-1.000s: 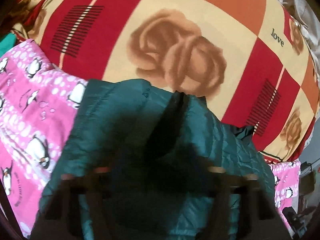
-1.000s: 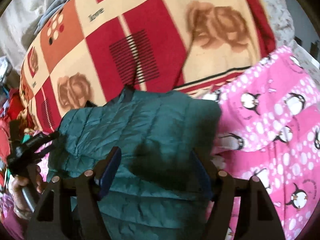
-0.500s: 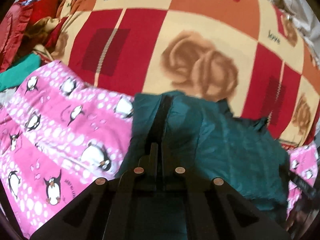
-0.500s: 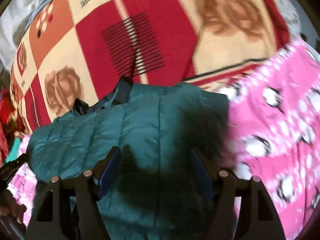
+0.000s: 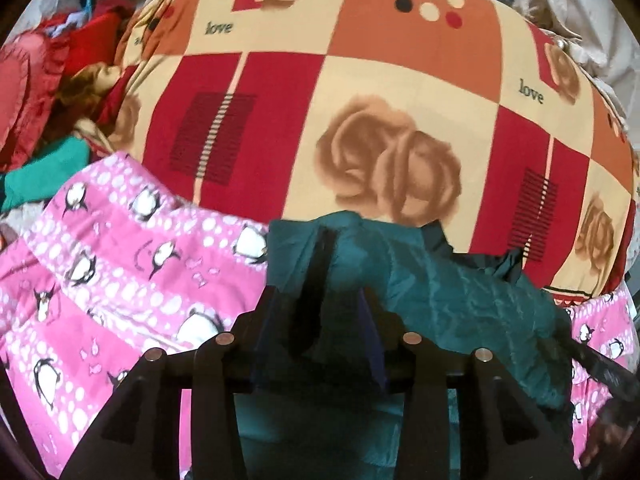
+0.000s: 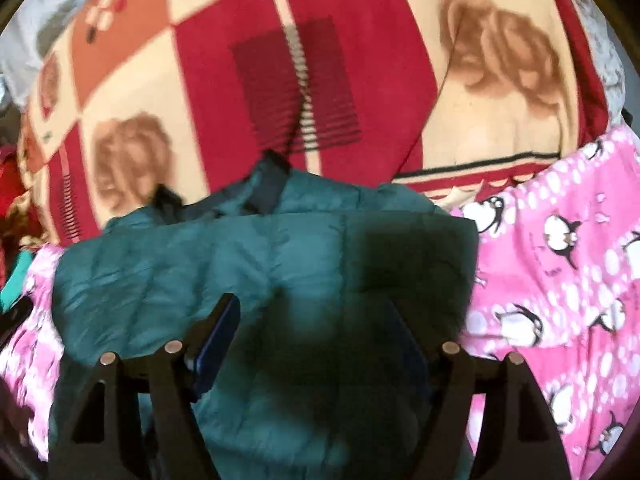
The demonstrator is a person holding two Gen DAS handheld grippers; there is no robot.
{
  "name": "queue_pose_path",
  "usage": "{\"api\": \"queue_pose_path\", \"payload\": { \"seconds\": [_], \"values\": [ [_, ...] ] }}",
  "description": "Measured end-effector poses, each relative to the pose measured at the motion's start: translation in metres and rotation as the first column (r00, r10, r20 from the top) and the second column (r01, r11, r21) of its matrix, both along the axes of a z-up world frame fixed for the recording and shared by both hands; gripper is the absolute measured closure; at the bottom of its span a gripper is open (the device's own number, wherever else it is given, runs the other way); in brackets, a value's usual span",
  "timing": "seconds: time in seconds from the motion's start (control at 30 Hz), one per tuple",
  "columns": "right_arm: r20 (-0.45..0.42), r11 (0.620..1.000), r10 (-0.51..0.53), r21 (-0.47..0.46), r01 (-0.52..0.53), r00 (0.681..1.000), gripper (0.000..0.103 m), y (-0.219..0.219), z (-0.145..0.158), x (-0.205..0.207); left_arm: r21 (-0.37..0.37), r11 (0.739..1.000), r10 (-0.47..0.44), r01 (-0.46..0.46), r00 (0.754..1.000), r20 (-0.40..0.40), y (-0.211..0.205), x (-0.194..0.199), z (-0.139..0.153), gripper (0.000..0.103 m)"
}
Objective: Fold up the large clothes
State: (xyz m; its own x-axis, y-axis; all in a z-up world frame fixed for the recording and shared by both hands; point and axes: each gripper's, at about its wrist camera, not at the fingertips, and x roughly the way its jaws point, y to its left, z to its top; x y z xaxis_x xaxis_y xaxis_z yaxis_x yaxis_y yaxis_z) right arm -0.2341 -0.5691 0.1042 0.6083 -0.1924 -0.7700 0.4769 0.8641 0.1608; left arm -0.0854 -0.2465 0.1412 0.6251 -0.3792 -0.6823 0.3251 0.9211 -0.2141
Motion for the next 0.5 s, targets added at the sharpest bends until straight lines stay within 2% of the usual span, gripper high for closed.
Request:
{"api": "queue_pose_path", "payload": {
  "seconds": [0.1, 0.23, 0.33, 0.4, 0.5],
  "values": [
    [-0.005, 0.998, 0.044, -0.037, -0.044, 0.999, 0.025, 0.018, 0.004, -0.007, 0.067, 0.997, -0.031, 0.031, 1.000, -0.003, -0.023, 0.002, -0.011, 0.085],
    [-0.090, 0.992, 0.063, -0.105, -0.072, 0.994, 0.025, 0.030, -0.019, 0.005, 0.174, 0.984, -0.027, 0.034, 0.999, -0.042, -0.043, 0.009, -0.039, 0.085],
    [-0.137, 0.991, 0.061, -0.113, -0.077, 0.989, 0.024, 0.032, -0.048, 0.019, 0.182, 0.983, -0.020, 0.034, 0.997, -0.078, -0.047, 0.016, -0.058, 0.085],
    [-0.139, 0.989, 0.061, -0.126, -0.078, 0.988, 0.023, 0.032, -0.060, 0.023, 0.177, 0.984, -0.017, 0.029, 0.997, -0.071, -0.048, 0.016, -0.062, 0.084],
    [-0.142, 0.989, 0.058, -0.123, -0.076, 0.988, 0.022, 0.030, -0.061, 0.026, 0.196, 0.980, -0.018, 0.031, 0.998, -0.065, -0.052, 0.016, -0.065, 0.084]
  ]
}}
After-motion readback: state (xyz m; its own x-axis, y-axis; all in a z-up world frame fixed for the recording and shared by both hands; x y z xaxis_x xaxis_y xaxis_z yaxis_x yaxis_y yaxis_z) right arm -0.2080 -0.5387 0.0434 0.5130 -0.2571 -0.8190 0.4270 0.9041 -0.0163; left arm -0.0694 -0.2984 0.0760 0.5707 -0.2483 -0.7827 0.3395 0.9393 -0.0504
